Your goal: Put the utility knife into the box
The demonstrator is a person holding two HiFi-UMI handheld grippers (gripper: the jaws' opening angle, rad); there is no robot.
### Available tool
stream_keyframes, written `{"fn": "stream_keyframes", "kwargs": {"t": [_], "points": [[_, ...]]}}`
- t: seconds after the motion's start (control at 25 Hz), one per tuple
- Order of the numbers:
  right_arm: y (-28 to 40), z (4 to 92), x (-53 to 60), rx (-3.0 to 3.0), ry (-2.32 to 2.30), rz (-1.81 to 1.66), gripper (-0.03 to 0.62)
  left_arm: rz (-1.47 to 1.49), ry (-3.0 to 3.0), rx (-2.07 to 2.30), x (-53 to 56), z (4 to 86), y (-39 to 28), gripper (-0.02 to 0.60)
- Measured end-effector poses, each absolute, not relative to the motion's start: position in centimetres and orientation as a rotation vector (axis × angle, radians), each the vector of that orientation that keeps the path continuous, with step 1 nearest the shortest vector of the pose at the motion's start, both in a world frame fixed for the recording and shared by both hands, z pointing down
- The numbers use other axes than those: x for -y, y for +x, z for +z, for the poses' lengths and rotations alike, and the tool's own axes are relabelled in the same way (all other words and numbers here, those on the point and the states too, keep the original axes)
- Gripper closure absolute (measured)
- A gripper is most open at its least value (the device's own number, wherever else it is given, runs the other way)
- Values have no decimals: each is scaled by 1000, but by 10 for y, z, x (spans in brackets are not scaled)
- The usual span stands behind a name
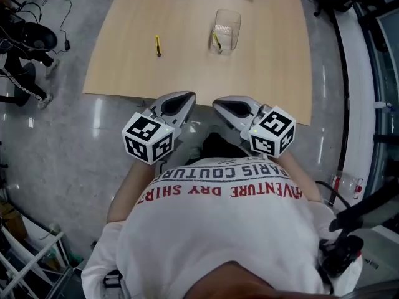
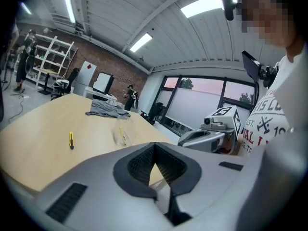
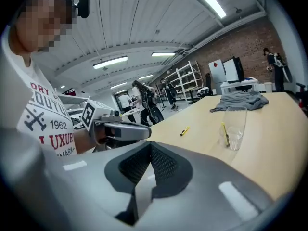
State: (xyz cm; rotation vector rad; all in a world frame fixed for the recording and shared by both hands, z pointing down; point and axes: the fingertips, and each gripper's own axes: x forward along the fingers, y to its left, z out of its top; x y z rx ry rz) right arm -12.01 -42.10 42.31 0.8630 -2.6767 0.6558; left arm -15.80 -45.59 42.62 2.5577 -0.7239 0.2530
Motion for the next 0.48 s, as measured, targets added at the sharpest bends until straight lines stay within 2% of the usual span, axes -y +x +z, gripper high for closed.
{"fn": "stream_keyframes", "kwargs": {"t": [0.24, 0.48], "points": [[-123, 436, 371, 2693, 842, 757, 592, 261, 2472, 715, 409, 455, -161, 580], [-71, 431, 326, 2691, 866, 600, 592, 255, 2522, 734, 347, 445, -124, 580]]}}
